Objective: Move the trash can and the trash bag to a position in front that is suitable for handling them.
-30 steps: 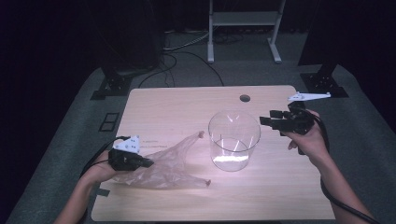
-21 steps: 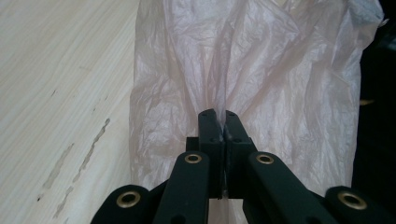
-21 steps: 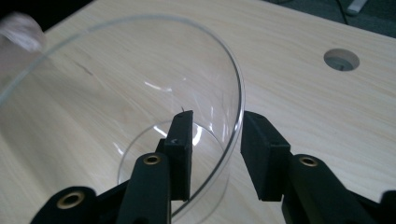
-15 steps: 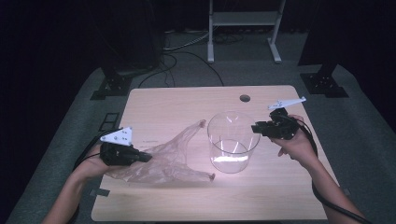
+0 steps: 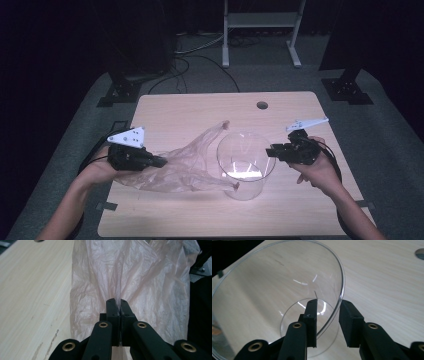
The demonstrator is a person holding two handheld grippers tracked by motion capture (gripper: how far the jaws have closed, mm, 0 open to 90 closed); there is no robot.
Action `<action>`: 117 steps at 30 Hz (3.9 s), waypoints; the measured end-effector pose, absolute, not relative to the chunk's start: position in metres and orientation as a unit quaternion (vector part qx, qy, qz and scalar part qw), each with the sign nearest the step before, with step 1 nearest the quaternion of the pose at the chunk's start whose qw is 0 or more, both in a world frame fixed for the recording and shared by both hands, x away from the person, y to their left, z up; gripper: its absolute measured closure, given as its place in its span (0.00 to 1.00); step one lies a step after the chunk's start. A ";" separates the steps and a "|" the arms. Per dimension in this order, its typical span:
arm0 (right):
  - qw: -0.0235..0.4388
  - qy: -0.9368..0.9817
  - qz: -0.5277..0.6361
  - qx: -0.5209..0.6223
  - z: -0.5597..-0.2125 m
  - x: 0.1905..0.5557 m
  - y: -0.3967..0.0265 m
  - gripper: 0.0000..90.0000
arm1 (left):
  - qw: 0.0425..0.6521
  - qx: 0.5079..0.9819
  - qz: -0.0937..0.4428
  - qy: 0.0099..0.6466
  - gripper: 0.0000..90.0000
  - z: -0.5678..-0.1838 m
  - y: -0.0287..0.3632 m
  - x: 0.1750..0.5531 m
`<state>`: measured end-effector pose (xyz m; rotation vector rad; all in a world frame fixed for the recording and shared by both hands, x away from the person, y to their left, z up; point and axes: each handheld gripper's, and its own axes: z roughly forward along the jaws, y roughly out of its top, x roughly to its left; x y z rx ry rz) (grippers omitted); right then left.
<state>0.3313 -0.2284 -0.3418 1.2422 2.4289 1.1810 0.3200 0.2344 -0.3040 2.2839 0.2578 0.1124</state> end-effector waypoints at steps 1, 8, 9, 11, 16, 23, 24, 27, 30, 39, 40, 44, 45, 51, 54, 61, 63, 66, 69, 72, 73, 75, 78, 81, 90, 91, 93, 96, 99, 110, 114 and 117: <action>0.079 0.816 0.398 0.411 -0.342 0.328 -0.229 0.75 | 0.411 0.905 0.044 0.101 0.98 -0.301 0.234 0.320; 0.074 0.812 0.439 0.378 -0.333 0.318 -0.243 0.55 | 0.418 0.903 0.046 0.087 0.98 -0.282 0.221 0.321; 0.070 0.810 0.448 0.373 -0.331 0.318 -0.246 0.53 | 0.420 0.903 0.047 0.080 0.98 -0.275 0.215 0.322; 0.073 0.808 0.458 0.363 -0.327 0.317 -0.250 0.51 | 0.427 0.900 0.045 0.074 0.98 -0.269 0.210 0.324; 0.074 0.814 0.469 0.334 -0.323 0.315 -0.257 0.45 | 0.437 0.896 0.043 0.064 0.98 -0.256 0.191 0.330; 0.068 0.830 0.474 0.286 -0.321 0.310 -0.252 0.38 | 0.439 0.897 0.027 0.054 0.98 -0.253 0.158 0.338; 0.065 0.836 0.476 0.266 -0.319 0.308 -0.248 0.37 | 0.439 0.897 0.023 0.045 0.98 -0.252 0.148 0.340; 0.068 0.842 0.473 0.252 -0.317 0.307 -0.243 0.36 | 0.444 0.895 0.018 0.039 0.98 -0.250 0.135 0.344; 0.068 0.840 0.484 0.237 -0.311 0.305 -0.238 0.37 | 0.446 0.895 0.010 0.022 0.98 -0.246 0.106 0.351; 0.068 0.835 0.497 0.224 -0.303 0.304 -0.244 0.41 | 0.434 0.901 -0.007 -0.003 0.98 -0.250 0.056 0.365; 0.069 0.836 0.496 0.226 -0.302 0.304 -0.248 0.41 | 0.431 0.902 -0.008 -0.004 0.98 -0.251 0.052 0.366; 0.077 0.833 0.495 0.236 -0.297 0.302 -0.261 0.41 | 0.434 0.901 -0.017 -0.009 0.97 -0.255 0.031 0.372; 0.080 0.832 0.496 0.237 -0.295 0.302 -0.264 0.41 | 0.436 0.900 -0.018 -0.010 0.97 -0.256 0.026 0.373; 0.091 0.821 0.503 0.256 -0.287 0.298 -0.289 0.41 | 0.441 0.896 -0.031 -0.024 0.96 -0.258 -0.002 0.374; 0.093 0.815 0.507 0.263 -0.285 0.295 -0.300 0.41 | 0.448 0.893 -0.040 -0.022 0.95 -0.260 -0.015 0.374; 0.100 0.809 0.508 0.277 -0.280 0.288 -0.320 0.41 | 0.450 0.891 -0.058 -0.031 0.90 -0.270 -0.042 0.372; 0.103 0.809 0.506 0.282 -0.279 0.286 -0.326 0.41 | 0.444 0.893 -0.063 -0.028 0.87 -0.275 -0.048 0.372; 0.101 0.809 0.505 0.282 -0.278 0.287 -0.325 0.41 | 0.439 0.896 -0.061 -0.022 0.73 -0.277 -0.046 0.372; 0.098 0.814 0.501 0.277 -0.278 0.292 -0.317 0.41 | 0.442 0.895 -0.054 -0.012 0.55 -0.279 -0.037 0.372; 0.093 0.823 0.491 0.269 -0.280 0.298 -0.302 0.41 | 0.440 0.897 -0.041 -0.009 0.45 -0.281 -0.022 0.371; 0.093 0.827 0.486 0.267 -0.281 0.300 -0.297 0.41 | 0.442 0.896 -0.037 -0.008 0.42 -0.283 -0.016 0.370; 0.092 0.830 0.483 0.263 -0.283 0.302 -0.291 0.41 | 0.444 0.895 -0.029 -0.003 0.39 -0.284 -0.008 0.369; 0.084 0.842 0.471 0.251 -0.286 0.312 -0.266 0.41 | 0.447 0.894 -0.025 0.013 0.30 -0.288 0.015 0.368; 0.082 0.848 0.464 0.244 -0.287 0.315 -0.256 0.41 | 0.454 0.891 -0.021 0.017 0.27 -0.289 0.028 0.365; 0.089 0.880 0.423 0.197 -0.287 0.321 -0.210 0.41 | 0.478 0.878 0.003 -0.007 0.48 -0.285 0.048 0.354; 0.091 0.882 0.421 0.191 -0.287 0.321 -0.206 0.43 | 0.481 0.876 0.005 -0.016 0.53 -0.284 0.047 0.352; 0.092 0.889 0.412 0.178 -0.286 0.320 -0.197 0.48 | 0.479 0.877 0.008 -0.020 0.63 -0.281 0.045 0.349; 0.105 0.897 0.403 0.149 -0.283 0.317 -0.186 0.62 | 0.478 0.878 0.009 -0.024 0.84 -0.277 0.045 0.348; 0.109 0.902 0.398 0.131 -0.279 0.315 -0.180 0.80 | 0.475 0.879 0.007 -0.023 0.93 -0.276 0.046 0.347; 0.129 0.906 0.377 0.147 -0.273 0.315 -0.182 1.00 | 0.481 0.877 0.012 -0.002 1.00 -0.270 0.060 0.352; 0.123 0.904 0.375 0.164 -0.271 0.316 -0.196 1.00 | 0.484 0.875 0.018 0.013 1.00 -0.268 0.074 0.355; 0.120 0.905 0.370 0.172 -0.271 0.317 -0.207 1.00 | 0.483 0.875 0.022 0.022 1.00 -0.268 0.081 0.357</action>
